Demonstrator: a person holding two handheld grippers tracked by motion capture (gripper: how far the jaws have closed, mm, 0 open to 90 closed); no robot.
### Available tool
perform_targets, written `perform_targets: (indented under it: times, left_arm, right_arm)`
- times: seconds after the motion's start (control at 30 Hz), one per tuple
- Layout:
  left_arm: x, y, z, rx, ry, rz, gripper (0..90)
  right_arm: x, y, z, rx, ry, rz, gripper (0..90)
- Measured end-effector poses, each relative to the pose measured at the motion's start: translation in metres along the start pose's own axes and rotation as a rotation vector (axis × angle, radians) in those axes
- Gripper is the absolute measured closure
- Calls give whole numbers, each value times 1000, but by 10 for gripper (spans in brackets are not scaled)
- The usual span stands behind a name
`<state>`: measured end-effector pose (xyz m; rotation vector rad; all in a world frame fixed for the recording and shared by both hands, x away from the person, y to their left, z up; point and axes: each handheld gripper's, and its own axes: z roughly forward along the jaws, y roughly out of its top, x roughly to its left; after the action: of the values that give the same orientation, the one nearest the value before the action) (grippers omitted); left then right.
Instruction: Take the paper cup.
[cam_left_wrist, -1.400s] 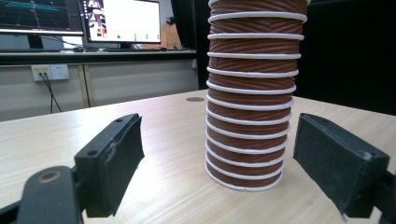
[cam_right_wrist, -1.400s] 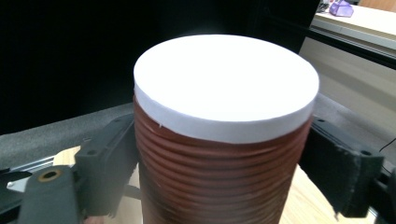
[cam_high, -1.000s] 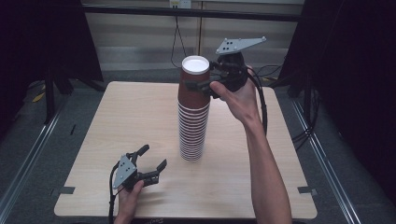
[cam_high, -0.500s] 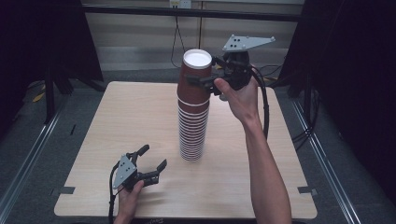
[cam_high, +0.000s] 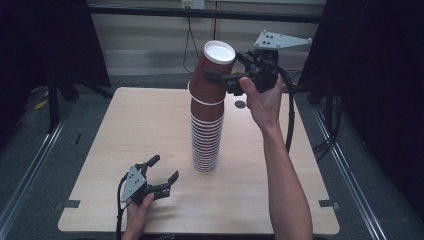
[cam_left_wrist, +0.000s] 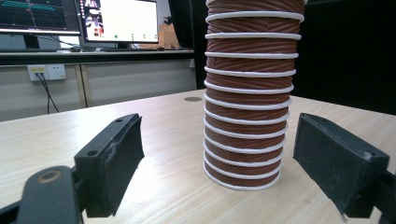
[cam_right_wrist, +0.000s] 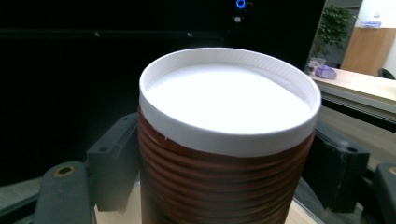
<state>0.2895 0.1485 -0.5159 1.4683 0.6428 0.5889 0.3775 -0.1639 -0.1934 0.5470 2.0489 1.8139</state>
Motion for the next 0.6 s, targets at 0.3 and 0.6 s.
perform_targets:
  times: [0.3,0.6]
  left_arm:
    - [0,0,0,1,0,4,156]
    - [0,0,0,0,1,4,155]
  right_arm:
    - [3,3,-5,-36,-18,-2,213]
    - [4,7,-14,-108,-13,6,213]
